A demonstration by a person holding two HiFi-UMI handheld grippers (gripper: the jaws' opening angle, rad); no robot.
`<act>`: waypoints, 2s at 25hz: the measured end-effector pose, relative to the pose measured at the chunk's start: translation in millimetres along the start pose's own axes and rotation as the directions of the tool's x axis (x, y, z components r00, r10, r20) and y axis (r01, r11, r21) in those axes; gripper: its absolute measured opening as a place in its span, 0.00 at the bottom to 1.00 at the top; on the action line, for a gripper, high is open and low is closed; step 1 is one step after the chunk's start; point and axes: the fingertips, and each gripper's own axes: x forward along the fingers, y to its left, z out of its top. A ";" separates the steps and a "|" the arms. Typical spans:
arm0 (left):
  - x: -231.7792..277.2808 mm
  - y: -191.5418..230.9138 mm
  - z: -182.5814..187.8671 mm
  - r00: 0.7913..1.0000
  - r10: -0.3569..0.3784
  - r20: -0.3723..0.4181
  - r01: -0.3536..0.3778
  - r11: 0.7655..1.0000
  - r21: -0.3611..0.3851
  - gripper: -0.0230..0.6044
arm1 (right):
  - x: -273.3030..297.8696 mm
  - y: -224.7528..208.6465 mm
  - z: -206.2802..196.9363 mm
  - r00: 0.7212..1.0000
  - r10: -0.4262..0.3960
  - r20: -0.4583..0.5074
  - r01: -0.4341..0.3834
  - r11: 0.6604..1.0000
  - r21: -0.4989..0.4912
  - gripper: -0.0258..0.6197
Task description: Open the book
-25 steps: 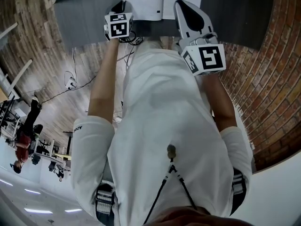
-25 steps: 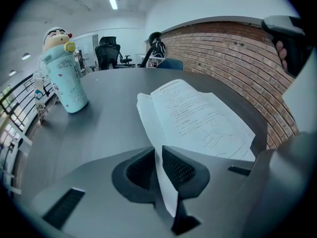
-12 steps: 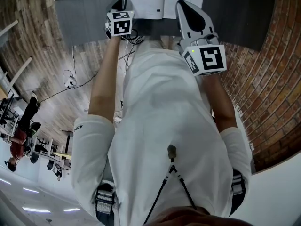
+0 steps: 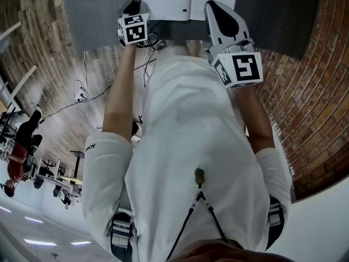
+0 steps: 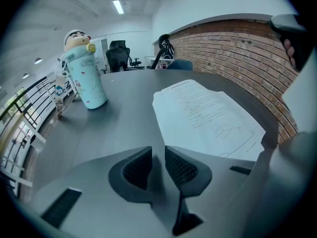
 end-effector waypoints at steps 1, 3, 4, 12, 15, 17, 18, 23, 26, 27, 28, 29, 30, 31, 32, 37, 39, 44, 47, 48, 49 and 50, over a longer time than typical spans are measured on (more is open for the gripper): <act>-3.1 2.5 -1.5 1.000 0.007 0.002 -0.007 1.000 -0.008 0.19 | -1.4 -0.1 -0.5 1.000 0.002 0.001 -0.002 1.000 0.000 0.09; -10.1 6.4 -2.5 1.000 0.021 0.008 -0.021 1.000 -0.008 0.15 | -3.8 -0.2 -1.3 1.000 0.007 0.003 -0.007 1.000 -0.001 0.09; -13.8 8.2 -2.7 1.000 0.029 0.011 -0.029 1.000 -0.006 0.13 | -4.1 0.3 -1.3 1.000 0.010 0.003 -0.010 1.000 -0.002 0.10; -49.2 -12.6 10.7 0.994 0.006 0.107 -0.007 1.000 0.007 0.10 | -15.5 7.6 -0.9 0.999 0.029 0.015 -0.029 0.999 -0.017 0.09; -67.5 -34.0 23.7 0.984 -0.027 0.175 0.025 1.000 0.011 0.10 | -25.6 4.6 0.0 0.999 0.028 0.025 -0.028 0.999 -0.020 0.09; -81.4 -46.6 34.4 0.972 -0.054 0.229 0.052 0.999 0.014 0.10 | -30.4 1.7 1.9 0.999 0.024 0.032 -0.023 1.000 -0.021 0.10; -88.8 -52.5 40.0 0.964 -0.069 0.255 0.067 0.998 0.017 0.09 | -32.6 0.2 3.2 0.999 0.021 0.036 -0.020 1.000 -0.022 0.09; -129.0 -83.2 62.5 0.923 -0.120 0.366 0.109 0.993 0.052 0.08 | -50.5 -1.2 8.2 0.998 0.020 0.054 -0.018 0.999 -0.029 0.09; -153.1 -100.3 80.4 0.896 -0.138 0.423 0.122 0.990 0.065 0.08 | -62.2 -0.9 14.0 0.998 0.026 0.063 -0.024 0.999 -0.033 0.09; -161.4 -105.3 87.5 0.886 -0.142 0.441 0.124 0.990 0.069 0.08 | -65.7 -0.8 17.4 0.997 0.031 0.070 -0.028 0.999 -0.036 0.09; -169.6 -110.2 94.4 0.876 -0.147 0.460 0.127 0.989 0.075 0.08 | -69.2 -0.6 20.5 0.996 0.036 0.079 -0.033 0.999 -0.040 0.09; -177.2 -115.3 100.1 0.864 -0.153 0.479 0.131 0.988 0.080 0.07 | -72.7 -0.3 22.4 0.995 0.041 0.089 -0.037 0.998 -0.044 0.09; -184.3 -120.7 104.5 0.852 -0.163 0.498 0.139 0.987 0.084 0.07 | -76.4 -0.2 22.6 0.994 0.044 0.096 -0.040 0.998 -0.045 0.09; -191.2 -126.4 108.2 0.838 -0.174 0.517 0.150 0.985 0.089 0.07 | -80.1 -0.2 22.0 0.994 0.045 0.100 -0.041 0.998 -0.041 0.09; -198.5 -131.9 112.4 0.823 -0.187 0.536 0.163 0.982 0.093 0.07 | -83.5 -0.4 21.8 0.994 0.045 0.103 -0.042 0.999 -0.031 0.09; -239.9 -152.8 147.3 0.746 -0.240 0.621 0.217 0.969 0.114 0.07 | -93.7 -0.5 41.0 0.988 0.059 0.145 -0.056 0.998 -0.023 0.09; -257.4 -159.9 159.0 0.716 -0.259 0.648 0.234 0.964 0.127 0.07 | -98.0 2.4 50.3 0.985 0.065 0.161 -0.060 0.998 -0.034 0.09; -290.9 -184.5 179.7 0.641 -0.322 0.697 0.261 0.945 0.196 0.07 | -113.9 5.5 70.4 0.973 0.078 0.215 -0.068 0.996 -0.055 0.09; -306.3 -197.6 188.6 0.618 -0.342 0.708 0.255 0.939 0.232 0.07 | -126.2 7.7 79.9 0.968 0.085 0.238 -0.069 0.995 -0.074 0.09; -310.7 -201.0 191.3 0.612 -0.345 0.712 0.253 0.938 0.238 0.07 | -130.0 8.4 82.7 0.966 0.086 0.243 -0.068 0.995 -0.079 0.09; -314.7 -204.3 194.1 0.605 -0.349 0.716 0.251 0.937 0.244 0.07 | -133.5 8.7 85.6 0.965 0.085 0.249 -0.066 0.994 -0.084 0.09; -318.1 -207.7 196.9 0.599 -0.353 0.719 0.249 0.935 0.251 0.07 | -136.7 8.8 88.5 0.963 0.084 0.255 -0.063 0.994 -0.088 0.09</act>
